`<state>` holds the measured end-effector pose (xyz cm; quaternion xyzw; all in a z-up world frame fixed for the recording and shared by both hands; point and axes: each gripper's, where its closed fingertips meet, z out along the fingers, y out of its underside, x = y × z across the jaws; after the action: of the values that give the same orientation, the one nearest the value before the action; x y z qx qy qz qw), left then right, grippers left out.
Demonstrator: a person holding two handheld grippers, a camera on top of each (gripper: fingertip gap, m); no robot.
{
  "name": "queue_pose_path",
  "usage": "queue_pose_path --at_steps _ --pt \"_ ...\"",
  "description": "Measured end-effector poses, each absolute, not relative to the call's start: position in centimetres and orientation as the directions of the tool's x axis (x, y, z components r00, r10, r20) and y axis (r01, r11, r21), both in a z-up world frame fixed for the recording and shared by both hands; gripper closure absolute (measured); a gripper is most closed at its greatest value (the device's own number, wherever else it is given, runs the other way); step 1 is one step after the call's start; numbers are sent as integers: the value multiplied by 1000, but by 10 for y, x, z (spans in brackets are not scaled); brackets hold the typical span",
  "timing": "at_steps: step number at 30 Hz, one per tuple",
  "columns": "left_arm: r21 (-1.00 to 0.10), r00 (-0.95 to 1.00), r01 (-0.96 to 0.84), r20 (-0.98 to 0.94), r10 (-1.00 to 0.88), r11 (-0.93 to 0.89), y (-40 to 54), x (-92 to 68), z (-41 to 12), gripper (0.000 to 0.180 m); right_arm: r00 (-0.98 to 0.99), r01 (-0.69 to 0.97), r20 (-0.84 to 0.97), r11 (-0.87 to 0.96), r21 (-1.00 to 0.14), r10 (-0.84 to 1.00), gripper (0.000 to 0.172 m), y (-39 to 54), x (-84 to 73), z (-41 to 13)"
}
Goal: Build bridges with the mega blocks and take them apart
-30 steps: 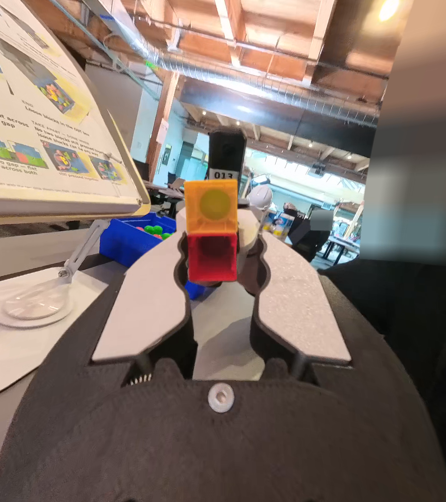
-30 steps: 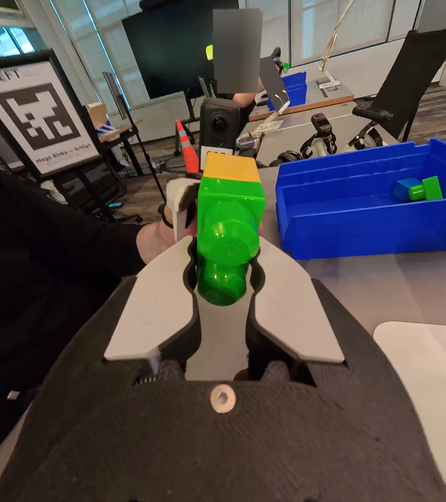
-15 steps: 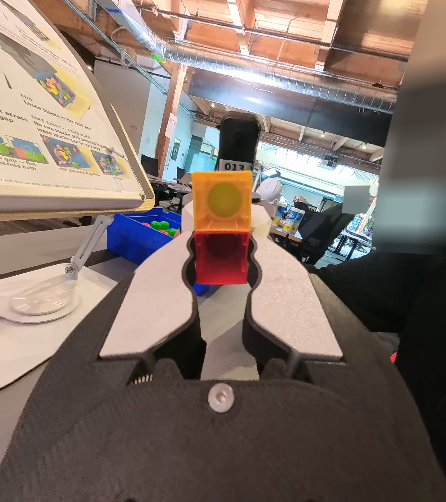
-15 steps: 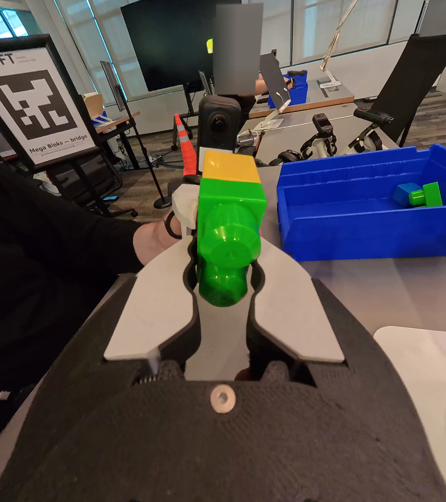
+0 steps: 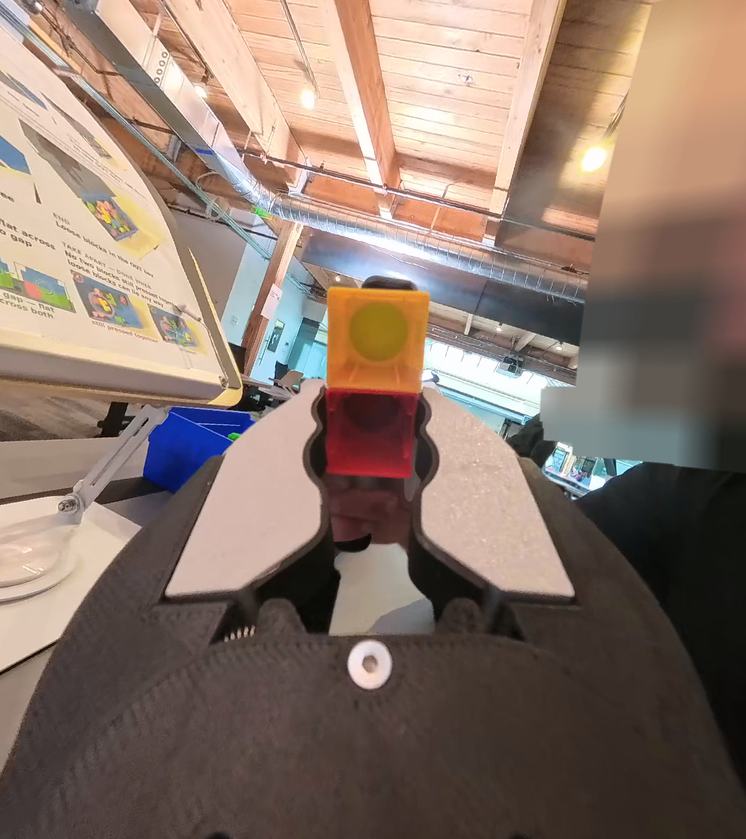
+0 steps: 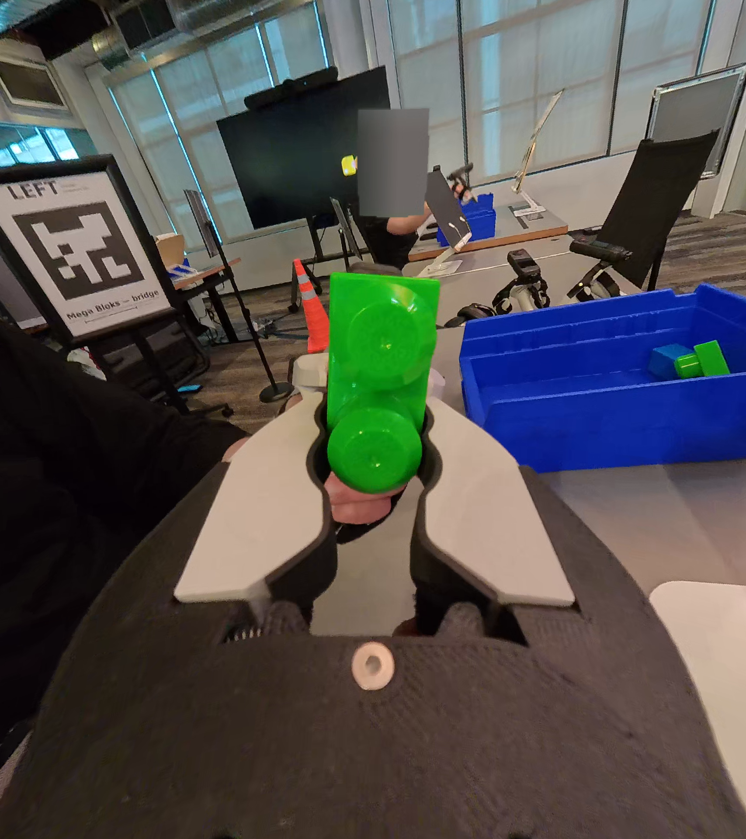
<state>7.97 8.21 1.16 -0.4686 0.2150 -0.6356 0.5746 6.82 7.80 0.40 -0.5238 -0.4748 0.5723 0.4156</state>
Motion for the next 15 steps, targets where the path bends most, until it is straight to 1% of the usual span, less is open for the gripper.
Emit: queue_pose_path --at_steps 3,5,7,9,12,15 --pt "-814 102 530 338 -936 -236 81 71 17 140 -69 34 -153 -151 -988 986 135 80 73 11" --pt "-856 161 489 277 -947 -167 78 62 19 140 -45 46 -110 -108 -993 993 135 82 86 23" --pt "-903 231 418 212 -950 -99 77 55 18 146 -17 92 -33 -31 -995 999 135 82 106 35" --pt "-939 290 341 148 -945 -43 78 49 15 150 36 166 68 61 -984 997 135 84 135 44" --pt "-942 295 334 152 -943 -48 81 43 15 156 140 295 179 131 -946 974 135 96 198 52" --pt "-938 278 335 188 -942 -89 84 44 10 157 206 503 265 131 -854 942 136 113 273 37"
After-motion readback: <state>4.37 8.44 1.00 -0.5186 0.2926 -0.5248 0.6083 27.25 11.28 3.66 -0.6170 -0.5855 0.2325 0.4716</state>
